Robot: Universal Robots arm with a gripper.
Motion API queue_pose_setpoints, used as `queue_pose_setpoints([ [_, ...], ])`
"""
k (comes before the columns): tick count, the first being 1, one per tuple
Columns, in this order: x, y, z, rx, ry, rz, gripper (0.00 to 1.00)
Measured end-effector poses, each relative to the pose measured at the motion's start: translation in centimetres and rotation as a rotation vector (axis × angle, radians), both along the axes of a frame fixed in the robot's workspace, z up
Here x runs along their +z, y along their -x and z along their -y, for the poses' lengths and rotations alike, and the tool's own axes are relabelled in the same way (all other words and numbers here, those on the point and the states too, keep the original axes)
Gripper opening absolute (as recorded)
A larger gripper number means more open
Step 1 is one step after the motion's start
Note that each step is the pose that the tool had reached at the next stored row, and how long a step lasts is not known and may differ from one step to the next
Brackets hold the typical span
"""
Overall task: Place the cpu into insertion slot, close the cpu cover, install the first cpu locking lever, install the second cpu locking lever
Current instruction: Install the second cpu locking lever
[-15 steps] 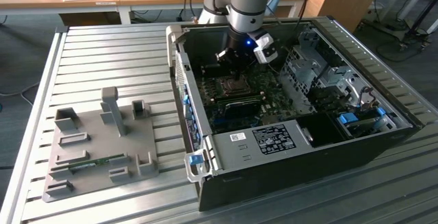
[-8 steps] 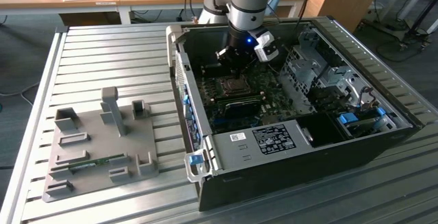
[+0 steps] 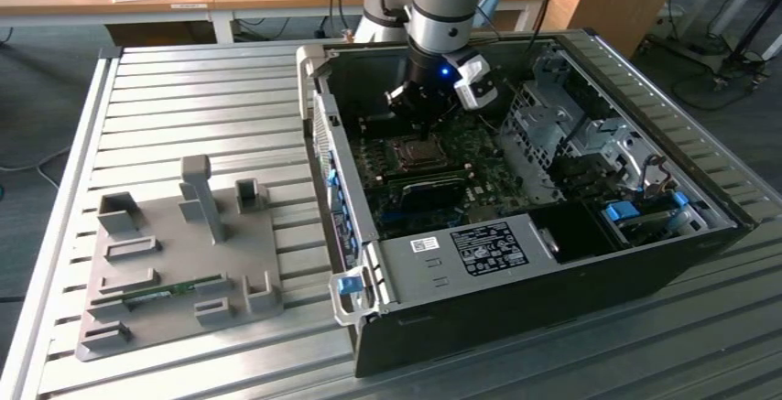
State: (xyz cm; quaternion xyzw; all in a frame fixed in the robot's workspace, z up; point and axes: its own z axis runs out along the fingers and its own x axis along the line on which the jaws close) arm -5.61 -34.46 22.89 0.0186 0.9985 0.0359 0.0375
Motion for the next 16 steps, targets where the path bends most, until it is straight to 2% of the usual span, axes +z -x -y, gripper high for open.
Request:
queue_pose_setpoints([
  [7,0.03,0.0,0.0,0.0,0.0,-0.0003,0.11],
  [9,0.03,0.0,0.0,0.0,0.0002,-0.0055,0.11],
  [11,0.03,-0.01,0.0,0.0,0.0002,-0.015,0.11],
  [16,0.02,0.0,0.0,0.0,0.0001,-0.016,0.11],
])
